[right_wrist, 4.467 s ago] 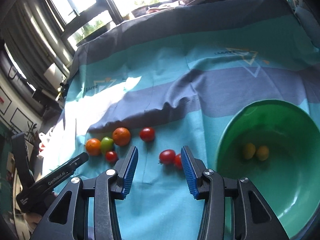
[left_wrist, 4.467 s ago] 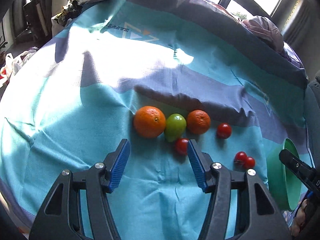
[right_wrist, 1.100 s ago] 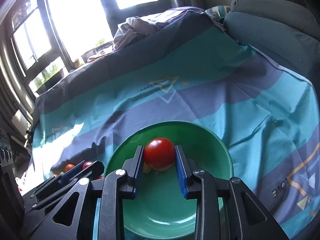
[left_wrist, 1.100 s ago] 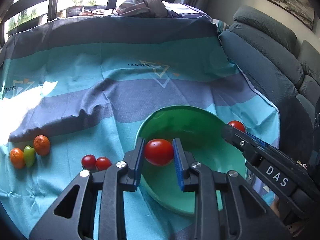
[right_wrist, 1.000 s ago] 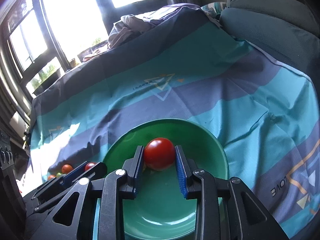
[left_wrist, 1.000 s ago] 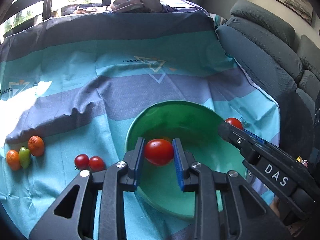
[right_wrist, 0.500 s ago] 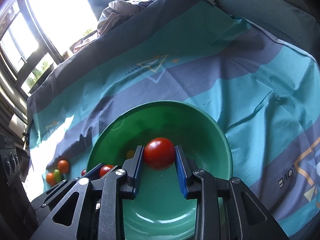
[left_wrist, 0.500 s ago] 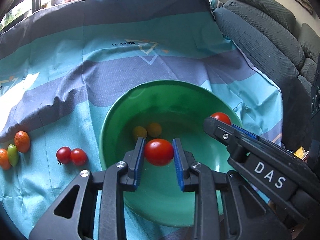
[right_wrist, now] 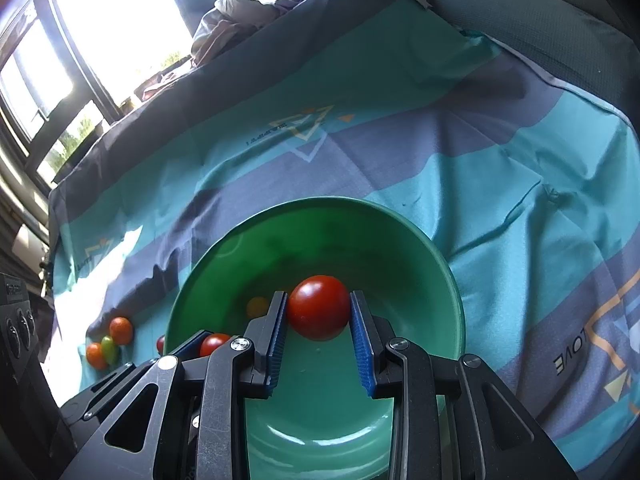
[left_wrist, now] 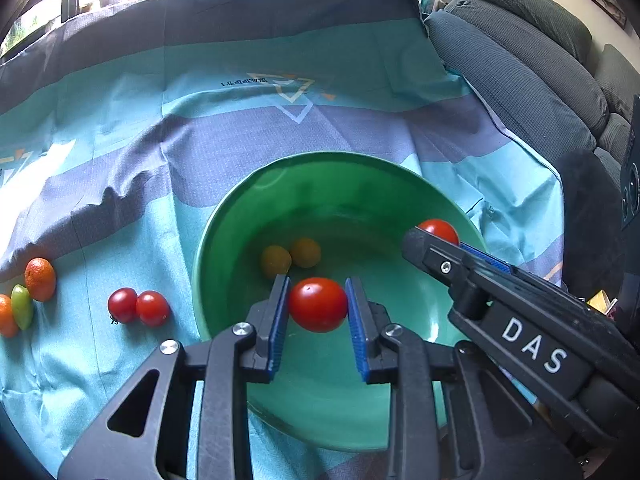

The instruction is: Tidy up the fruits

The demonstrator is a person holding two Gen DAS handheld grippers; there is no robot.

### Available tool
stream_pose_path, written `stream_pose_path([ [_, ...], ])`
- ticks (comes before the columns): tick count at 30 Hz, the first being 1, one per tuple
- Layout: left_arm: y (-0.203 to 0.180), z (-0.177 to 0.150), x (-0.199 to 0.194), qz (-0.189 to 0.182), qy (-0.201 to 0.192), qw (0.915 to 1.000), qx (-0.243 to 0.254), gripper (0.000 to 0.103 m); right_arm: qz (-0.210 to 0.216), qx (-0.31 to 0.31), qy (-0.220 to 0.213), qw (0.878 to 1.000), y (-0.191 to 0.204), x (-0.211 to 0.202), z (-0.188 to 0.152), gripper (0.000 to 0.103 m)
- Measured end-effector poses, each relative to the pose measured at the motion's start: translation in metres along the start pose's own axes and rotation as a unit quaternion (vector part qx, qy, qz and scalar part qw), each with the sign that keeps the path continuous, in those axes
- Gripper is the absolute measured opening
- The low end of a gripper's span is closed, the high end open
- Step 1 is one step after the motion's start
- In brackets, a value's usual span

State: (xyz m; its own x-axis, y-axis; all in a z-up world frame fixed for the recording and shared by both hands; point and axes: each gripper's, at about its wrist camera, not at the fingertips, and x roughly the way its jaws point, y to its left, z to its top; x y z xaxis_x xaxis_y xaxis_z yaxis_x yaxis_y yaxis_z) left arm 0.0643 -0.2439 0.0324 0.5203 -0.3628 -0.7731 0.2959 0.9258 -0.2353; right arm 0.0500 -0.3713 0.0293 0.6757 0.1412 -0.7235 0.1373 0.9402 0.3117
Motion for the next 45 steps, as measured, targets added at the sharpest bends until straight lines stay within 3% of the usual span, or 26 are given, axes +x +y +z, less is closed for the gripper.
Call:
stream_pose_path([
  [21,0.001,-0.001,0.006,0.002,0.012,0.9999,0.001,0.028,-0.011,-0.001,0.008,1.0,-0.001,0.006,-0.001,0.033],
  [26,0.003,-0.004,-0.01,0.024,-0.007,0.9997,0.007,0.053,-0.003,-0.011,-0.003,1.0,0.002,0.003,-0.001,0.033],
  [29,0.015,-0.007,-0.027,0.023,-0.015,0.9996,-0.01,0.058,-0.002,-0.018,-0.009,1.0,0.007,0.0,-0.001,0.047],
  [34,0.048,-0.021,-0.063,0.057,-0.037,0.9969,-0.041,0.063,0.013,-0.026,-0.019,0.999,0.017,-0.004,-0.002,0.049],
  [38,0.096,-0.042,-0.094,0.104,-0.059,0.9882,-0.096,0.07,0.037,-0.042,-0.021,0.998,0.035,-0.006,-0.004,0.052],
  [41,0.142,-0.058,-0.11,0.158,-0.072,0.972,-0.158,0.071,0.071,-0.061,-0.016,0.995,0.058,-0.006,-0.008,0.052],
  [45,0.195,-0.081,-0.115,0.182,-0.066,0.9543,-0.228,0.071,0.134,-0.099,0.009,0.986,0.101,0.004,-0.017,0.053],
])
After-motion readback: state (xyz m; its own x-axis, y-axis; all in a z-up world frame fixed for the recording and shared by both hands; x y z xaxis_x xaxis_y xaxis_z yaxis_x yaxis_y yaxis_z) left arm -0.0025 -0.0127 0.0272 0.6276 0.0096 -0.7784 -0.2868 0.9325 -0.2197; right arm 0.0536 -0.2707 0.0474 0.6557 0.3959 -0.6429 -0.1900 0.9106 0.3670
